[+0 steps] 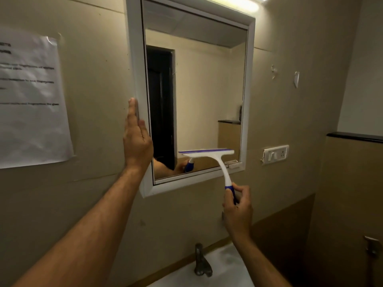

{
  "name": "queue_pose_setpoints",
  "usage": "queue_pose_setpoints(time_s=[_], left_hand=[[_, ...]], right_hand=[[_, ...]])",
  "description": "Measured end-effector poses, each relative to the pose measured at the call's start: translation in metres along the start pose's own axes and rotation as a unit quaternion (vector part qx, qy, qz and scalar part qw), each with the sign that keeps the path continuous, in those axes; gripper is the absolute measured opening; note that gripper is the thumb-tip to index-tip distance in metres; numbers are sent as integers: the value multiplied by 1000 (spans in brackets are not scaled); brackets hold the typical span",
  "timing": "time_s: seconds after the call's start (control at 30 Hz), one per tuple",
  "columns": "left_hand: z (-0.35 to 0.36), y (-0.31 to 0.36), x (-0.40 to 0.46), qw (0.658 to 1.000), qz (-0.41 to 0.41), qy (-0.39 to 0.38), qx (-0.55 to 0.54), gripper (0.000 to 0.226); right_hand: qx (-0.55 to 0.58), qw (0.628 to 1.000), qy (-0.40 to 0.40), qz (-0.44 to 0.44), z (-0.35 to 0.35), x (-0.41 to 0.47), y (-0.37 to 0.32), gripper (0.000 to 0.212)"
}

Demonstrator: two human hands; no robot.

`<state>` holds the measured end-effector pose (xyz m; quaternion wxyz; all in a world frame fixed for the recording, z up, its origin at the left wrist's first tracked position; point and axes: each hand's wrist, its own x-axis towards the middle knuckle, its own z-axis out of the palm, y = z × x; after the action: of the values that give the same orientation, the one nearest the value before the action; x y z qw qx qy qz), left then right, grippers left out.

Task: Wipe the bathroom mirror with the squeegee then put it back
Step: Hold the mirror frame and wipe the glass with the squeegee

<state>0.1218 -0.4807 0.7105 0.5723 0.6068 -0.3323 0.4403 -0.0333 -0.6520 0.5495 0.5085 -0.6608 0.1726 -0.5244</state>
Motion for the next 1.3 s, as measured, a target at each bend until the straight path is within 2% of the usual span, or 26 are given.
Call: queue_pose_setpoints(time_s=[0.1, 0.27, 0.43, 0.77, 0.9, 1.0, 1.13, 1.3], left_hand=[[0, -1, 0, 1000, -7, -5, 3, 50], [-5, 0, 1, 1000, -9, -23, 10, 51], [-9, 2, 1, 999, -24, -39, -5, 53], [-9, 2, 0, 999, -21, -47, 0, 53], [-13, 2, -1, 998, -12, -60, 9, 55], [-12, 3, -1, 998, -17, -58, 2, 55], [-9, 3, 0, 998, -29, -51, -3, 56], [-13, 3, 9, 999, -9, -39, 35, 60]], right_hand=[[25, 997, -14, -65, 13, 11, -37, 14], [47, 993, -34, -103, 40, 26, -81, 22], [46, 994, -58, -85, 44, -6, -49, 15], [45, 992, -66, -96, 46, 3, -65, 22], [43, 993, -81, -76, 35, -12, -42, 21], [41, 993, -70, -86, 31, -19, -35, 27], [54, 987, -43, -143, 43, 14, -76, 21], [69, 975, 3, -213, 64, 88, -160, 27]])
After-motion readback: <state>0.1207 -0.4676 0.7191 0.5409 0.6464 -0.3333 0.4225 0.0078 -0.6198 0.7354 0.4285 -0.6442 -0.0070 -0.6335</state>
